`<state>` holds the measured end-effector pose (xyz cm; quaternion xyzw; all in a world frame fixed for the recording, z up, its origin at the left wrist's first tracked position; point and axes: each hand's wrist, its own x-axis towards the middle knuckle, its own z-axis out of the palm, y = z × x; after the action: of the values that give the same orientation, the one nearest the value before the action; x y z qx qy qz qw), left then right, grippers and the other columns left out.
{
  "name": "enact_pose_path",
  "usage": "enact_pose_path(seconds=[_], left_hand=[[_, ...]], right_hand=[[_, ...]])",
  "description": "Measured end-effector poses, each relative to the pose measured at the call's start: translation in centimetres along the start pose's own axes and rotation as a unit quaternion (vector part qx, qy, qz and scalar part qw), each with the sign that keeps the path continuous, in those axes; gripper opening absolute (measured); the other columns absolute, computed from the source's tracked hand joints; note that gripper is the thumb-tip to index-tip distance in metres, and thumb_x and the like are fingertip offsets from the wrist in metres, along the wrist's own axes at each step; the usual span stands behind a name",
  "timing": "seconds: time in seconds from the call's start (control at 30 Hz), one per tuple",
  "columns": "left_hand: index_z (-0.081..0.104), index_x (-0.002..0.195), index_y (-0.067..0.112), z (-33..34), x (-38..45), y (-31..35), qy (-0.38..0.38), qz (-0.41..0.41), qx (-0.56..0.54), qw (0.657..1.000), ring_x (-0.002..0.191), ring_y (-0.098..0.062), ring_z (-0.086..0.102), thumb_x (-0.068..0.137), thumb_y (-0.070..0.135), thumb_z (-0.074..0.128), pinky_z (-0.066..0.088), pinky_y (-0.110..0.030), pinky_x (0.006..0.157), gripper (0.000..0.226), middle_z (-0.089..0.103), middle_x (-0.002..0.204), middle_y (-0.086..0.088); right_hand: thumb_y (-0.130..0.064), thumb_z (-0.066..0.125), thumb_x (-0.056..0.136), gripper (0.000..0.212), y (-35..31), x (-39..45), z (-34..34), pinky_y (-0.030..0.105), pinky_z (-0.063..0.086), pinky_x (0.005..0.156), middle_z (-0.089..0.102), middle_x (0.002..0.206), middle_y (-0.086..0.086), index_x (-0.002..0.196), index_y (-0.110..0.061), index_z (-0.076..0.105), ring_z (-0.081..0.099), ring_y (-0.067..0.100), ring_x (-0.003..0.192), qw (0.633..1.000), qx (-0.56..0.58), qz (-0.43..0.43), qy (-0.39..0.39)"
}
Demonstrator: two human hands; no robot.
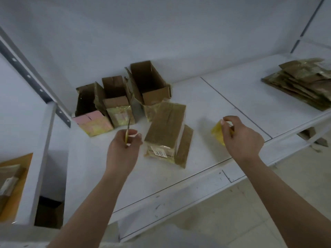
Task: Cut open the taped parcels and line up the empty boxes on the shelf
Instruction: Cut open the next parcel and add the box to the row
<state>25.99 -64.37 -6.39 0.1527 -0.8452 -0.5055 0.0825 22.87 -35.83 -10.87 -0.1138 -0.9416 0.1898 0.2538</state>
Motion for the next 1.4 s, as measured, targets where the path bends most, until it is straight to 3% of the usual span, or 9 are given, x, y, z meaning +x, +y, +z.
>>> enact_pose_path(seconds=[0.17, 0.33, 0.5, 0.67, 0.73, 0.83, 1.1, 1.27, 1.4], left_hand=[[0.061, 0.117, 0.012, -1.9, 2.2, -8.9, -0.03, -0.045, 0.3, 0.952, 0.091, -0.033, 0.061, 0.1, 0.025, 0.045, 0.047, -0.037, 0.079, 0.027, 0.063, 0.099, -0.009], [0.053, 0.135, 0.011, -2.3, 1.9, -12.7, -0.07, -0.041, 0.378, 0.922, 0.104, -0.037, 0.054, 0.097, 0.019, 0.048, 0.046, -0.042, 0.087, 0.039, 0.051, 0.118, -0.015], [0.059, 0.132, 0.019, -1.9, 1.9, -9.4, -0.017, -0.006, 0.06, 0.998, 0.12, -0.018, 0.054, 0.093, 0.035, 0.063, 0.042, -0.029, 0.097, 0.043, 0.057, 0.133, -0.004], [0.054, 0.136, 0.016, 0.8, 1.3, -4.3, -0.124, 0.046, -0.201, 0.971, 0.115, 0.011, 0.054, 0.084, 0.048, 0.057, 0.044, -0.005, 0.087, 0.061, 0.06, 0.132, 0.007], [0.053, 0.137, 0.014, 2.1, 1.1, -3.9, -0.142, 0.053, -0.223, 0.963, 0.116, 0.004, 0.057, 0.088, 0.049, 0.059, 0.046, -0.014, 0.091, 0.06, 0.062, 0.129, 0.006], [0.057, 0.131, 0.017, 2.9, 0.1, -3.7, -0.181, 0.038, -0.27, 0.945, 0.116, -0.011, 0.062, 0.092, 0.042, 0.062, 0.048, -0.03, 0.098, 0.047, 0.069, 0.121, 0.003], [0.063, 0.127, 0.024, 2.5, -1.4, -2.3, -0.146, 0.096, -0.237, 0.956, 0.106, -0.01, 0.068, 0.093, 0.023, 0.064, 0.053, -0.029, 0.092, 0.034, 0.073, 0.11, 0.006], [0.061, 0.133, 0.019, 2.6, -2.0, -1.9, -0.046, 0.118, -0.192, 0.973, 0.09, -0.003, 0.071, 0.076, 0.055, 0.061, 0.058, -0.027, 0.078, 0.067, 0.075, 0.105, 0.003], [0.058, 0.135, 0.028, 2.1, -2.1, -1.2, 0.014, 0.174, -0.078, 0.982, 0.077, 0.002, 0.068, 0.084, 0.069, 0.052, 0.052, -0.014, 0.065, 0.066, 0.075, 0.09, 0.01]], right_hand=[[-0.046, 0.041, 0.095, 0.045, 1.4, -2.0, 3.8, 0.025, 0.038, 0.045, 0.063, 0.058, 0.008, 0.102, -0.014, 0.072, 0.054, 0.028, 0.042, 0.987, -0.063, -0.146, 0.016], [-0.056, 0.025, 0.095, 0.065, 1.7, -3.7, 6.0, 0.039, 0.05, 0.059, 0.067, 0.066, 0.011, 0.113, -0.006, 0.063, 0.063, 0.031, 0.052, 0.984, -0.104, -0.127, -0.071], [-0.059, 0.023, 0.092, 0.073, -0.7, -4.0, 4.3, 0.05, 0.035, 0.097, 0.067, 0.113, 0.016, 0.129, -0.005, 0.056, 0.057, 0.04, 0.11, 0.998, 0.0, -0.018, -0.058], [-0.064, 0.041, 0.092, 0.06, -8.0, -6.6, 1.2, 0.025, 0.042, 0.099, 0.058, 0.127, -0.008, 0.136, -0.025, 0.051, 0.052, 0.004, 0.121, 0.928, 0.35, 0.04, -0.118], [-0.054, 0.053, 0.093, 0.03, -10.1, -7.2, 0.8, 0.004, 0.041, 0.086, 0.057, 0.115, -0.025, 0.121, -0.044, 0.048, 0.052, -0.018, 0.108, 0.888, 0.426, 0.081, -0.152], [-0.044, 0.061, 0.092, 0.043, -10.9, -8.0, 1.4, 0.012, 0.048, 0.087, 0.065, 0.116, -0.02, 0.131, -0.036, 0.048, 0.059, -0.01, 0.11, 0.852, 0.485, 0.087, -0.177], [-0.059, 0.067, 0.083, 0.063, -10.8, -8.5, 0.8, 0.029, 0.056, 0.091, 0.068, 0.118, -0.015, 0.133, -0.022, 0.057, 0.064, -0.001, 0.108, 0.898, 0.422, 0.081, -0.09], [-0.062, 0.066, 0.075, 0.056, -11.8, -8.3, -0.5, 0.029, 0.059, 0.081, 0.064, 0.091, -0.04, 0.123, -0.033, 0.063, 0.067, -0.005, 0.092, 0.913, 0.398, 0.078, -0.049], [-0.073, 0.059, 0.076, 0.064, -12.6, -8.1, -1.6, 0.031, 0.058, 0.077, 0.068, 0.086, -0.031, 0.124, -0.031, 0.066, 0.069, -0.002, 0.087, 0.92, 0.384, 0.072, -0.02]])
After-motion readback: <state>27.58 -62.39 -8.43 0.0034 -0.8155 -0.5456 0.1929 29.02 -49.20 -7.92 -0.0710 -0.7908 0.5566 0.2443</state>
